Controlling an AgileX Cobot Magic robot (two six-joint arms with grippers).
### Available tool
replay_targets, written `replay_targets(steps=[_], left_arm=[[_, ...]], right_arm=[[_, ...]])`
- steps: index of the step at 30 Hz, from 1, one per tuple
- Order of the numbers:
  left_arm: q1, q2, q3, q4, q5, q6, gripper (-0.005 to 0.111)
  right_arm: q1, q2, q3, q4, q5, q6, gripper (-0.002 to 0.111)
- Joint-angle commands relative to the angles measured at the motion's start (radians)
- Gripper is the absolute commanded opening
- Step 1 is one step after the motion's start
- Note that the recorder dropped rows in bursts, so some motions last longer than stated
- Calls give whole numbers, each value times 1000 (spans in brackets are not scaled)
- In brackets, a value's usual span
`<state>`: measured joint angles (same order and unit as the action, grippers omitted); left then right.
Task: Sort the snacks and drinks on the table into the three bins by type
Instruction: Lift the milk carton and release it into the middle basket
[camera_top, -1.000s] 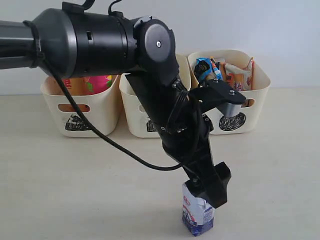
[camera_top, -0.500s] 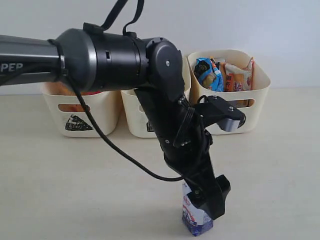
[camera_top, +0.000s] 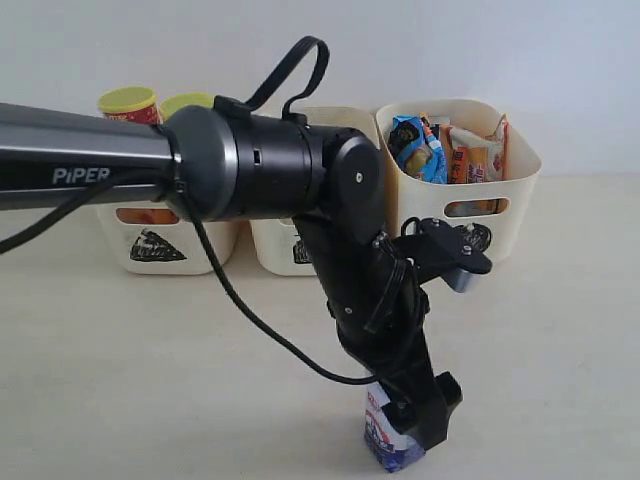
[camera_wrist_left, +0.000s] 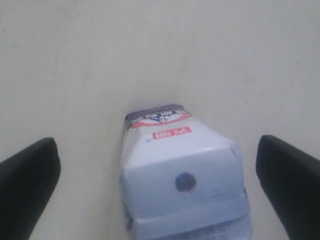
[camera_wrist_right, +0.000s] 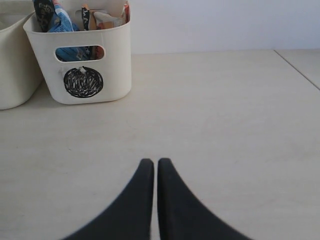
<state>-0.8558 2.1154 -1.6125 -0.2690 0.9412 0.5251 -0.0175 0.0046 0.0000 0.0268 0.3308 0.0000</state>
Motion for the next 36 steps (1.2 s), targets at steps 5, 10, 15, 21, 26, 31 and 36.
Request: replay_targets(steps=[5, 10, 15, 21, 26, 31, 36], left_arm=[[-6, 48, 4, 19, -47, -12, 105], [-6, 60, 4, 48, -52, -12, 103], [-6, 60, 4, 63, -50, 2, 64], [-6, 57, 0, 66, -77, 32, 4], [-6, -9, -24, 70, -75, 34, 4], [-2, -113, -67, 99, -86, 34, 4], [17, -205, -107, 140, -128, 34, 4]], right_arm=[[-3, -5, 0, -6, -9, 0, 0], [-3, -5, 0, -6, -9, 0, 0], [-3, -5, 0, -6, -9, 0, 0], [-3, -5, 0, -3, -4, 0, 0], [-3, -5, 0, -3, -4, 0, 0], [-3, -5, 0, -3, -4, 0, 0], [-3, -5, 0, -3, -4, 0, 0]])
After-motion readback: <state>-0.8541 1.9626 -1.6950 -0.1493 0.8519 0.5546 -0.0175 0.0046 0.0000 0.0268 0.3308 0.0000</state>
